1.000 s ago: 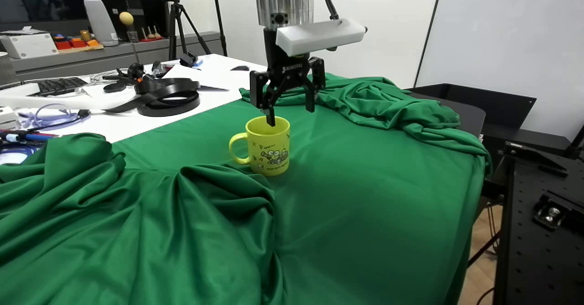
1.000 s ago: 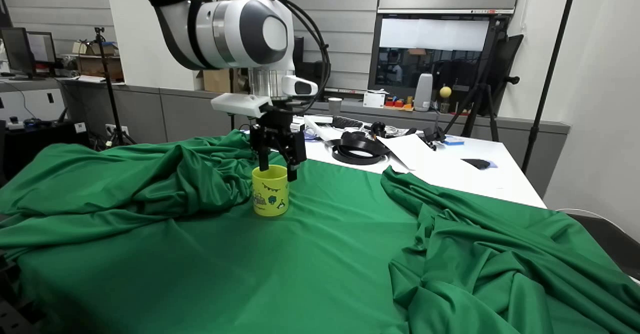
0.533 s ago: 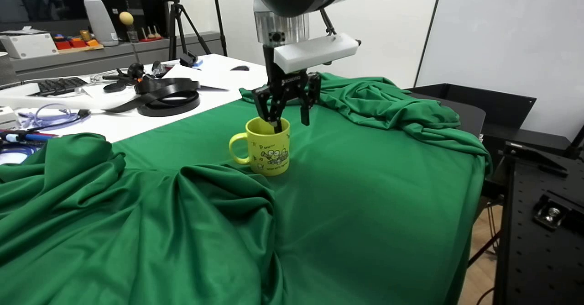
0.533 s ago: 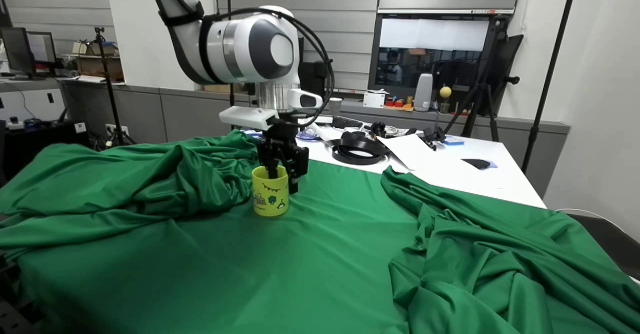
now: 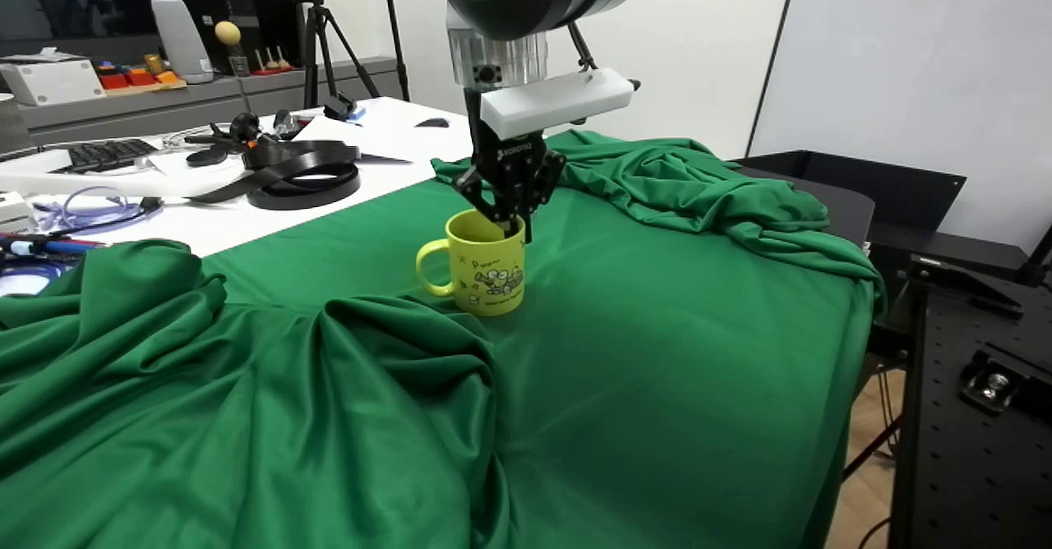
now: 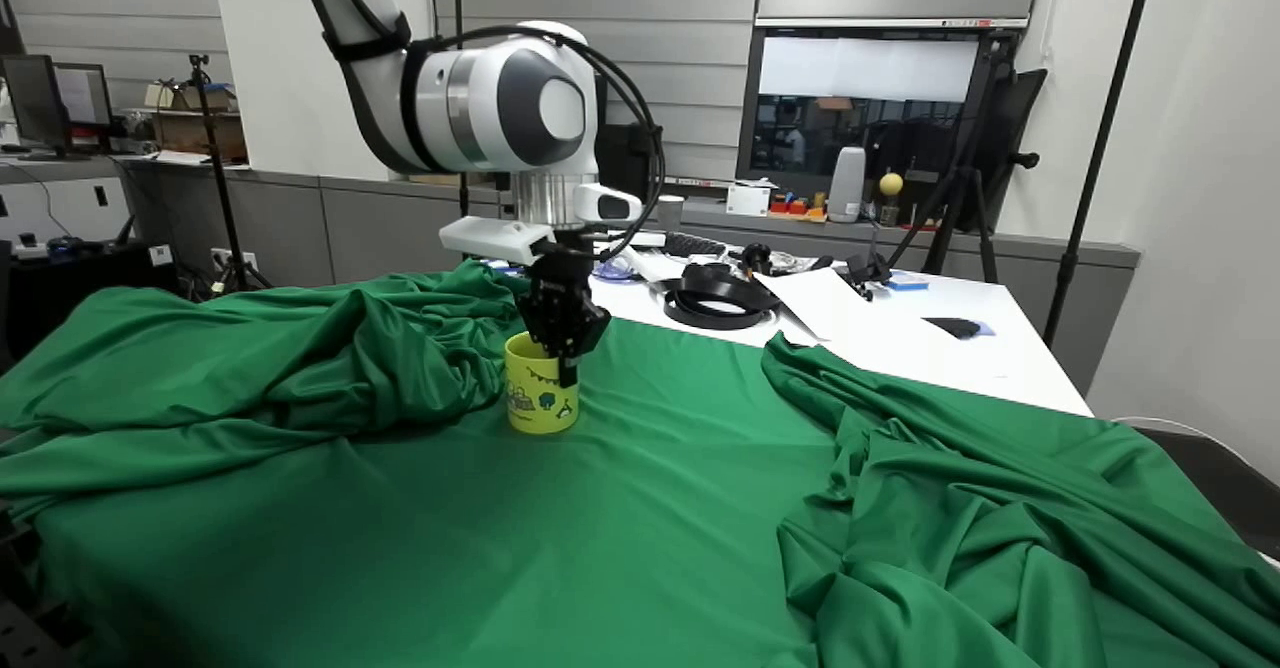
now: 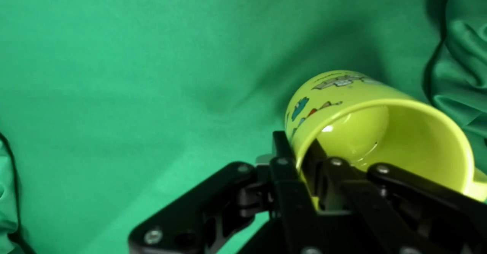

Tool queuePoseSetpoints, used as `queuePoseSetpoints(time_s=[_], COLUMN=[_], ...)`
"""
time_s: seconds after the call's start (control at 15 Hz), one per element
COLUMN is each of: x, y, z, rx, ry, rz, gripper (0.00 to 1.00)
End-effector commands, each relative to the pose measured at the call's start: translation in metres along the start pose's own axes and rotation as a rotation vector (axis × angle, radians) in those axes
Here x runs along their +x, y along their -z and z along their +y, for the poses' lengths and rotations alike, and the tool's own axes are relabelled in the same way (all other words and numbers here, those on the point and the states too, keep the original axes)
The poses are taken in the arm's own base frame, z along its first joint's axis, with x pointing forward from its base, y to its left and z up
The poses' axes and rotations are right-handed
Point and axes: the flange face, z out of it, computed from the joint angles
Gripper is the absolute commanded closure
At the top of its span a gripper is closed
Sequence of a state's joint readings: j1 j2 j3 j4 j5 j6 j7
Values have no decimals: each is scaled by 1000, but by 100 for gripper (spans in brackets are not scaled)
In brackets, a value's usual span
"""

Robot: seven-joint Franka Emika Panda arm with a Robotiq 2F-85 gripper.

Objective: Move the cup towards you

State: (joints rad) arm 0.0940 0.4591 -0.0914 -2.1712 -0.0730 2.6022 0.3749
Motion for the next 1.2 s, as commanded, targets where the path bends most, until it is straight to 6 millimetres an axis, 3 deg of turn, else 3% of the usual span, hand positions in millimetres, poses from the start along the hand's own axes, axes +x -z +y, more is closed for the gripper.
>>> queuePoseSetpoints(time_s=[0.0, 0.27, 0.67, 0.93, 1.13], x=[2, -6, -39, -62, -74], y=[16, 35, 70, 65, 50], z=[2, 16, 64, 94, 109], rx=[14, 17, 35, 51, 63], ry=[-24, -25, -79, -132, -161], rz=[2, 13, 56, 33, 15], gripper=[100, 97, 97, 97, 97])
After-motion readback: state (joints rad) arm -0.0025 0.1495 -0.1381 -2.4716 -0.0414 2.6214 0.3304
